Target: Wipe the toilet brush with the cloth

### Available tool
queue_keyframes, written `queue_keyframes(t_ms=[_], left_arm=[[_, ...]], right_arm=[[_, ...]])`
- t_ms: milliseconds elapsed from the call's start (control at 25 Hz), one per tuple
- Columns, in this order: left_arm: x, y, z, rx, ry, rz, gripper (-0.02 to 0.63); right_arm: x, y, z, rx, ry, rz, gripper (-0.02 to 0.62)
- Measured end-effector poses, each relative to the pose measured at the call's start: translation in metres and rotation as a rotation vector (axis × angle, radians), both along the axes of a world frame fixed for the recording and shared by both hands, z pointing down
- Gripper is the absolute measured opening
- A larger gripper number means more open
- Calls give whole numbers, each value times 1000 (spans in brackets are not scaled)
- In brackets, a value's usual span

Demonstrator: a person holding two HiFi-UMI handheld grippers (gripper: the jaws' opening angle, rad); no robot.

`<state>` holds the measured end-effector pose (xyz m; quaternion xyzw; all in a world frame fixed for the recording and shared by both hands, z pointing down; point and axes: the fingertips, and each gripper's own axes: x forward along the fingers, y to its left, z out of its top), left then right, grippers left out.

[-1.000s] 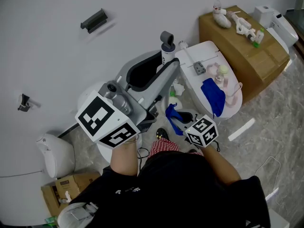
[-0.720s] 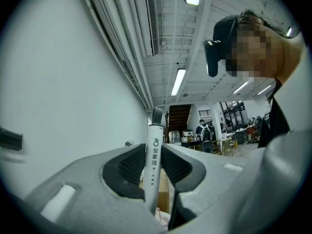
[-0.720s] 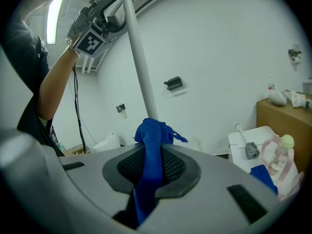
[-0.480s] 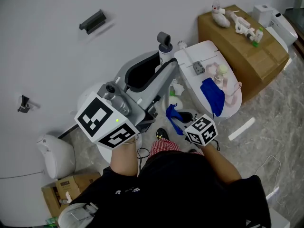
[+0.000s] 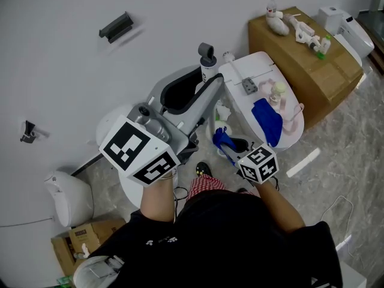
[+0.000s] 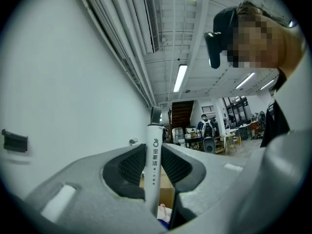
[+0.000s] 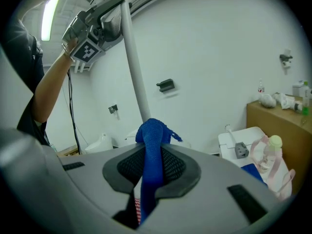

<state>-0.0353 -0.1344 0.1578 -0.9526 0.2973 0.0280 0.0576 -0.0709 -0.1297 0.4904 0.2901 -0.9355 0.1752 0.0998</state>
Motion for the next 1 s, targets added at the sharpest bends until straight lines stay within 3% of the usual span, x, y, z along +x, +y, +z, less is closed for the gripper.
queue_keyframes(t_ms=[520, 760, 1000], left_arm=[[-2, -8, 12, -18, 5, -14, 101], [-6, -12, 11, -27, 6, -17, 101], [-4, -11, 15, -33, -4, -25, 101]], right_arm=[[50, -16, -64, 108, -135, 180, 64], [70, -19, -130, 225, -230, 249, 64], [78, -5, -187, 348, -317, 235, 64]])
